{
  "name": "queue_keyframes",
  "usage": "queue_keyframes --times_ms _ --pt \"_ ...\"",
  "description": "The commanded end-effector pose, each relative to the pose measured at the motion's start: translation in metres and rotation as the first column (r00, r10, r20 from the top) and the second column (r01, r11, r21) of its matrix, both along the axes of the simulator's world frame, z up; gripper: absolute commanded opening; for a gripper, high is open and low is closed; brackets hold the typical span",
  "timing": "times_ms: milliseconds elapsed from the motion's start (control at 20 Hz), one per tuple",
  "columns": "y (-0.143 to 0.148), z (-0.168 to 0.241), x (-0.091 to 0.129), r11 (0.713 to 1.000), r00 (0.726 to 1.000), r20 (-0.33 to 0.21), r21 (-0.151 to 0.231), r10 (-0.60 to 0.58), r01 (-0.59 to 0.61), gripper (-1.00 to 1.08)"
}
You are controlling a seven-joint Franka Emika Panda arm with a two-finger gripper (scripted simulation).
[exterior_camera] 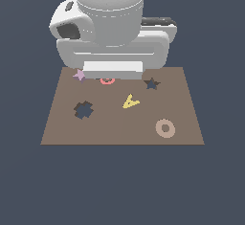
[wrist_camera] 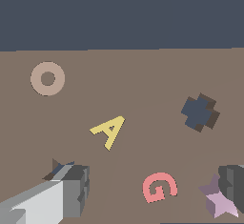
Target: Insert a designated object into the corresponding slot on a board.
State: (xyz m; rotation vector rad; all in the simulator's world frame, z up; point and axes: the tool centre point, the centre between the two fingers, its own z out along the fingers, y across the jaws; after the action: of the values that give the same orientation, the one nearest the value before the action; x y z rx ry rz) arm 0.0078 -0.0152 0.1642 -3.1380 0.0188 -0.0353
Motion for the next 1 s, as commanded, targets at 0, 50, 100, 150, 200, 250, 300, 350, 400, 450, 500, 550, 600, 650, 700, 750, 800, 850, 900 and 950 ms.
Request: queue_keyframes --times_ms 0,50,100,150,200,250,300,350,400,450,500,550,600,650,700,750,800,850,900,950 --pt "0.000 0.000 0.000 1.000 1.000 0.000 0.000 0.000 0.000 1.00" --pt "0.000 0.000 0.000 1.000 1.000 0.000 0.000 0.000 0.000 1.00" --pt "-0.001 -0.001 -0.001 1.000 1.000 0.000 0.000 -0.002 0.002 1.00" --pt "-0.002 -0.002 -0.001 1.000 1.000 0.000 0.000 -0.004 0.004 1.00" --pt "-0.004 -0.003 -0.003 1.000 1.000 -0.001 0.000 -0.008 0.008 1.00" --pt "-0.007 -0.005 -0.004 1.000 1.000 -0.001 0.000 -0.012 0.012 1.00" --pt "-0.010 -0.007 -0.006 1.000 1.000 -0.001 0.000 -0.017 0.017 1.00" --pt "-0.013 -0.010 -0.008 1.000 1.000 -0.002 0.000 -0.024 0.024 1.00" --pt "-0.017 -0.013 -0.011 1.000 1.000 -0.003 0.000 -0.031 0.031 1.00" --pt "-0.022 -0.017 -0.014 0.999 0.999 -0.003 0.000 -0.040 0.040 1.00" --pt "-0.027 -0.021 -0.017 0.999 0.999 -0.004 -0.001 -0.050 0.050 1.00" --pt "-0.033 -0.026 -0.021 0.998 0.998 -0.005 -0.001 -0.060 0.060 1.00" --pt "-0.039 -0.031 -0.026 0.997 0.997 -0.006 -0.001 -0.072 0.072 1.00" --pt "-0.046 -0.036 -0.030 0.996 0.996 -0.007 -0.001 -0.085 0.085 1.00" --pt "-0.054 -0.042 -0.036 0.995 0.995 -0.008 -0.001 -0.099 0.099 1.00" --pt "-0.062 -0.049 -0.042 0.993 0.993 -0.010 -0.002 -0.114 0.114 1.00" --pt "-0.070 -0.055 -0.048 0.992 0.991 -0.011 -0.002 -0.130 0.130 1.00" --pt "-0.078 -0.062 -0.054 0.989 0.989 -0.012 -0.003 -0.145 0.145 1.00" --pt "-0.085 -0.068 -0.061 0.987 0.987 -0.014 -0.003 -0.160 0.160 1.00" --pt "-0.092 -0.074 -0.066 0.985 0.985 -0.015 -0.003 -0.173 0.173 1.00"
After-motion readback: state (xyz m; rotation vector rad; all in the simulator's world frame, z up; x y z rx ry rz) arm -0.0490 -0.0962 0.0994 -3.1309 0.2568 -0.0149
